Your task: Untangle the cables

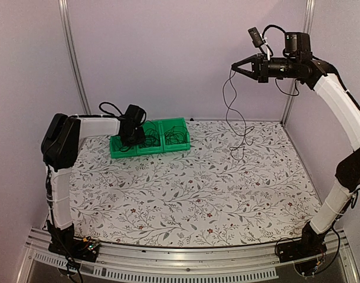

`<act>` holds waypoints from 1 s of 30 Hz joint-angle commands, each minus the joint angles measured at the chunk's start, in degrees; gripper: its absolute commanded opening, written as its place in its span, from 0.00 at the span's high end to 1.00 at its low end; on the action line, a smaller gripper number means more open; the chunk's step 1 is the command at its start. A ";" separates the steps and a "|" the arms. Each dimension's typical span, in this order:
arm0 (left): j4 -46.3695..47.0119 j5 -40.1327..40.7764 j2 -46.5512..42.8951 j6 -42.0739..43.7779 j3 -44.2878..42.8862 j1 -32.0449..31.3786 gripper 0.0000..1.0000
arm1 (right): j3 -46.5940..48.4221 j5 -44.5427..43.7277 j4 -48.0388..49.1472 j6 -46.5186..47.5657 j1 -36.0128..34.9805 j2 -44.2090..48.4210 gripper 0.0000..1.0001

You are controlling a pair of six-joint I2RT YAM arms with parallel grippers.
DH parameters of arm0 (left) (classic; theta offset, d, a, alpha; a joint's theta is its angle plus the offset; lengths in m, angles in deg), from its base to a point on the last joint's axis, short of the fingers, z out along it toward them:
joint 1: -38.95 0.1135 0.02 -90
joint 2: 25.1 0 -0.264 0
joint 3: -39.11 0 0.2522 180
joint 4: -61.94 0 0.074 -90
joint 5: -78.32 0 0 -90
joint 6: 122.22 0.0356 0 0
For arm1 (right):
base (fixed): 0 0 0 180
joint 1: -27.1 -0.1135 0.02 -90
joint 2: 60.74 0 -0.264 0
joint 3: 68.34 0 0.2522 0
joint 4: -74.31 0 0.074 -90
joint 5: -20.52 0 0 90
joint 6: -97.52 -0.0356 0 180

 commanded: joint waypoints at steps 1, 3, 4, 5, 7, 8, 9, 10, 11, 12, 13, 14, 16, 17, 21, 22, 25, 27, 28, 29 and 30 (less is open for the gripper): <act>0.52 -2.12 0.30 1.67 -0.50 0.32 0.79 | -0.33 -1.05 -0.35 1.37 0.28 0.84 1.00; 1.34 -2.82 -0.81 1.56 1.18 -0.01 0.84 | -0.01 -0.97 -0.10 1.57 0.23 0.72 1.00; 2.17 -3.33 -1.52 1.45 2.28 -0.32 0.86 | 0.11 -0.82 0.10 1.53 0.28 0.54 1.00; 3.02 -3.76 -2.50 1.52 3.59 -0.82 0.87 | 0.22 -0.65 0.31 1.43 0.25 0.30 1.00; 4.33 -4.51 -4.67 1.57 6.06 -1.87 0.90 | 0.39 -0.13 0.48 1.20 0.22 -0.13 1.00; 4.78 -4.67 -5.77 1.38 7.33 -2.54 0.90 | 0.52 0.26 0.52 1.08 0.24 -0.39 1.00; 5.19 -4.88 -6.78 1.16 8.43 -3.28 0.90 | 0.63 0.58 0.52 1.05 0.25 -0.75 1.00; 5.62 -5.27 -7.80 0.47 9.70 -4.10 0.91 | 0.79 0.91 0.65 1.05 0.12 -1.16 1.00; 5.94 -5.93 -8.91 -0.70 11.04 -4.85 0.91 | 0.92 1.37 0.71 0.98 0.13 -1.44 1.00; 6.57 -7.00 -9.87 -2.03 12.44 -5.72 0.91 | 0.89 1.97 0.81 0.90 0.05 -1.92 1.00; 7.62 -7.75 -11.01 -3.21 14.48 -6.61 0.91 | 0.73 2.37 1.01 0.92 -0.23 -2.15 1.00; 8.10 -7.97 -11.99 -4.27 15.70 -7.81 0.91 | 0.41 2.57 1.30 1.09 -0.58 -2.43 1.00; 8.57 -7.93 -13.32 -6.01 17.48 -10.38 0.91 | -0.22 2.93 2.21 1.18 -1.33 -2.88 1.00; 8.50 -8.00 -13.70 -6.76 18.07 -11.75 0.91 | -0.41 3.05 2.56 1.06 -1.74 -3.20 1.00; 7.83 -7.63 -14.92 -9.87 19.98 -17.12 0.91 | -0.40 3.41 3.67 0.46 -2.88 -4.62 1.00; 7.66 -7.50 -15.12 -10.31 20.27 -18.23 0.91 | -0.51 3.65 3.90 0.44 -3.03 -5.09 1.00; 6.83 -6.88 -15.19 -11.50 20.55 -20.82 0.90 | -2.09 3.85 4.83 0.27 -3.17 -5.78 1.00; 6.23 -6.48 -15.03 -12.40 20.54 -21.87 0.90 | -4.30 3.78 5.01 0.80 -3.15 -6.06 1.00; 6.15 -6.30 -14.92 -12.78 20.62 -22.19 0.90 | -5.13 3.82 4.93 1.35 -3.14 -6.09 1.00; 6.20 -6.12 -14.78 -13.07 20.58 -22.51 0.90 | -6.12 3.97 4.72 2.24 -3.14 -6.06 1.00; 6.16 -6.07 -14.58 -13.20 20.50 -22.73 0.89 | -7.17 4.17 4.59 2.84 -3.21 -5.95 1.00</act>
